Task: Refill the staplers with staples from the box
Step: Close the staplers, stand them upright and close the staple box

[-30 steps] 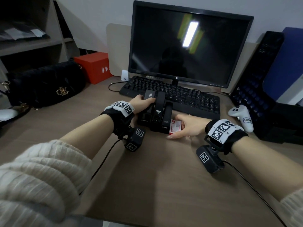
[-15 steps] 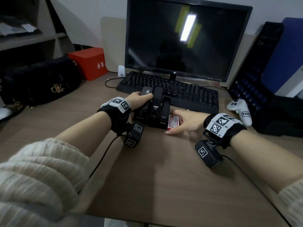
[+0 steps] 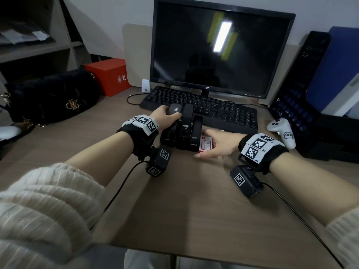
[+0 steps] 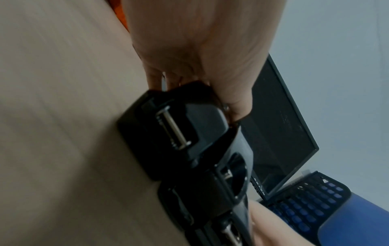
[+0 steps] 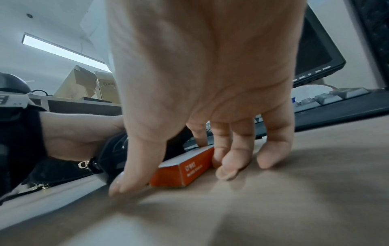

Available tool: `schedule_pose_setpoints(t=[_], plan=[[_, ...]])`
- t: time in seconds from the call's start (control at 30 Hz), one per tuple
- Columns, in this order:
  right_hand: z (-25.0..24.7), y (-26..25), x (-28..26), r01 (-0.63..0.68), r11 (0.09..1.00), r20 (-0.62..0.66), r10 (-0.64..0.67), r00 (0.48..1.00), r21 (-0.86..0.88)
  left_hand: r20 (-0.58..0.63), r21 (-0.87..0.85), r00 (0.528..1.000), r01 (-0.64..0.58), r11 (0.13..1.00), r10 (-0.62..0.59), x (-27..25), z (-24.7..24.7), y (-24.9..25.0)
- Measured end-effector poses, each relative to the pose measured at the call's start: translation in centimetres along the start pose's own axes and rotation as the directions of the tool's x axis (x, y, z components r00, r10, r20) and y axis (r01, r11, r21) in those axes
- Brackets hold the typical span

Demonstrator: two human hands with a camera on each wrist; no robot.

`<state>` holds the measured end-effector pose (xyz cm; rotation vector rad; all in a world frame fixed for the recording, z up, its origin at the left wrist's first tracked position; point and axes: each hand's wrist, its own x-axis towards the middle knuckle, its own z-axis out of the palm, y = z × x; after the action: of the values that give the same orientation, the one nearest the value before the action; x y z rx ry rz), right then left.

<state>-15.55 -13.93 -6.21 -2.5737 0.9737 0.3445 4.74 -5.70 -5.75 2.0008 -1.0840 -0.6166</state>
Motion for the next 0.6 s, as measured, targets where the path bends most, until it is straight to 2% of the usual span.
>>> schedule_pose_setpoints(t=[0.13, 0.5, 0.6], plan=[[-0.4, -1.2, -1.3, -0.037, 0.998, 0.049, 0.035, 0.998, 0.048, -0.009, 0.109, 0.999, -0.044, 0.993, 0.045, -0.8, -0.2, 0.1], [0.1, -2.9, -3.6, -0.117, 0.993, 0.031, 0.117, 0.993, -0.002, 0.026, 0.284, 0.998, -0.069, 0.956, 0.064, -3.0, -1.2, 0.3], [0.0, -3.1, -4.5, -0.127, 0.991, 0.022, 0.126, 0.992, 0.035, 0.019, 0.325, 0.997, -0.081, 0.942, 0.079, -3.9, -1.3, 0.6]])
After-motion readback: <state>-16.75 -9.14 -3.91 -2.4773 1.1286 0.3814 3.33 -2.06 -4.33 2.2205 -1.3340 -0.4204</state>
